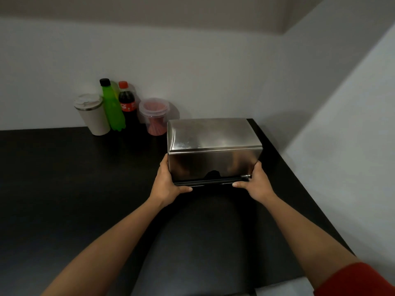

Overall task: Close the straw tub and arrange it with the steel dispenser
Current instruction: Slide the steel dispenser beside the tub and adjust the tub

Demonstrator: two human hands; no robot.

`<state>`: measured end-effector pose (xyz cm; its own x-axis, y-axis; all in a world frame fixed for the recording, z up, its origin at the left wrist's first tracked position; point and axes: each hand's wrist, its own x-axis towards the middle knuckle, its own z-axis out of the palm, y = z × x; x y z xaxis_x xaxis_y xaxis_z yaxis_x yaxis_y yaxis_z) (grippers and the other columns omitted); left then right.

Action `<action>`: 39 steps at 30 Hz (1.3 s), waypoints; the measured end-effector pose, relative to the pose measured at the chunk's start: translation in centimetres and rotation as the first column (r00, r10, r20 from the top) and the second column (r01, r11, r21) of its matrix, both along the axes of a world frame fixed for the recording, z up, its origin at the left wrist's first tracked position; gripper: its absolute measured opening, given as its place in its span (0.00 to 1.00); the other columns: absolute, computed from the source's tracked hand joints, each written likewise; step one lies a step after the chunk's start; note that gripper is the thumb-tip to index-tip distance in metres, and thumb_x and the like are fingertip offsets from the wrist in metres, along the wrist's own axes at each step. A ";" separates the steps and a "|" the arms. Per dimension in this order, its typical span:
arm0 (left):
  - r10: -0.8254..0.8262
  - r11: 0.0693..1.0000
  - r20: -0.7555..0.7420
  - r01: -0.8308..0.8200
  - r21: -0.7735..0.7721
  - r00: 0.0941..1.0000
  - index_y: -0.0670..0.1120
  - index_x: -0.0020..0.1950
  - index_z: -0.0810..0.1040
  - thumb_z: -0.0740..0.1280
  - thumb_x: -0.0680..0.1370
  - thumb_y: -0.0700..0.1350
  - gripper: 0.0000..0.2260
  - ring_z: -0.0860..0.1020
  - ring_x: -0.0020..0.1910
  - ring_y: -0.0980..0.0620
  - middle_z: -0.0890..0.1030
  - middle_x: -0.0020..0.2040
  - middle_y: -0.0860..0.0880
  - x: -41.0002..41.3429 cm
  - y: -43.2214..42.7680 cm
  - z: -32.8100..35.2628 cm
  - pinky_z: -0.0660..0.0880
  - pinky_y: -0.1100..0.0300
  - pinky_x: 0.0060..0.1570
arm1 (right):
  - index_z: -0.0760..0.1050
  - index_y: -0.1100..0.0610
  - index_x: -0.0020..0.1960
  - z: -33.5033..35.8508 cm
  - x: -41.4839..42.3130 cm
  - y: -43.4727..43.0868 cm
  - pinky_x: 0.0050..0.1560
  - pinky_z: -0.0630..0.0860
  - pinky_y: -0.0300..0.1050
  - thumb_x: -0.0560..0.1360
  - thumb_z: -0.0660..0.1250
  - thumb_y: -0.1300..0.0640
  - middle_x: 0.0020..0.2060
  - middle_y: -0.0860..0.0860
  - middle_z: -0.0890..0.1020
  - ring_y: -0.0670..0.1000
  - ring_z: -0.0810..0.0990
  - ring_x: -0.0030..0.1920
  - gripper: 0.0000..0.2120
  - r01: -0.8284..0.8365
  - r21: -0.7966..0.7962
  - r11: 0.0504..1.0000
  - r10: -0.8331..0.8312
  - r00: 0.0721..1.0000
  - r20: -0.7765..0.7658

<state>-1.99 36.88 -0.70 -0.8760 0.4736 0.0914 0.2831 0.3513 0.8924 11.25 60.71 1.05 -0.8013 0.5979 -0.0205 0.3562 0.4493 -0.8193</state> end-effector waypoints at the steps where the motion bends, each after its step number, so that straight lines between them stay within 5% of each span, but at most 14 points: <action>1: -0.004 1.000 0.000 0.004 -0.002 1.000 0.52 0.75 0.51 0.82 0.56 0.44 0.56 0.64 0.70 0.50 0.64 0.71 0.48 -0.4 0.2 0.0 0.65 0.55 0.67 | 0.60 0.57 0.66 0.1 -0.4 0.2 0.67 0.66 0.51 0.61 0.79 0.61 0.64 0.54 0.72 0.54 0.69 0.66 0.40 0.004 0.002 1.000 -0.004 1.000 0.002; 13: -0.013 1.000 0.022 0.014 -0.016 1.000 0.50 0.75 0.50 0.82 0.57 0.43 0.55 0.64 0.70 0.49 0.63 0.72 0.47 -5.4 2.9 0.3 0.63 0.60 0.63 | 0.60 0.58 0.66 0.3 -5.2 2.4 0.67 0.66 0.53 0.61 0.78 0.62 0.64 0.55 0.72 0.55 0.70 0.66 0.39 0.019 0.013 1.000 -0.020 1.000 0.002; 31: -0.001 0.999 0.056 0.004 -0.046 0.998 0.51 0.76 0.49 0.81 0.58 0.44 0.56 0.65 0.70 0.47 0.62 0.73 0.46 -12.0 7.1 0.5 0.67 0.47 0.67 | 0.59 0.58 0.69 -0.3 -11.9 6.9 0.58 0.65 0.43 0.61 0.79 0.61 0.64 0.56 0.73 0.56 0.70 0.65 0.43 0.041 0.030 0.999 -0.040 0.999 -0.001; 39: -0.070 0.998 0.038 0.070 0.008 0.997 0.45 0.76 0.47 0.80 0.60 0.41 0.55 0.64 0.70 0.49 0.64 0.73 0.46 -14.1 8.1 0.6 0.63 0.54 0.69 | 0.58 0.57 0.70 -0.8 -14.7 8.4 0.58 0.63 0.41 0.63 0.78 0.59 0.66 0.54 0.72 0.55 0.69 0.66 0.42 0.040 -0.008 0.999 -0.040 0.999 0.032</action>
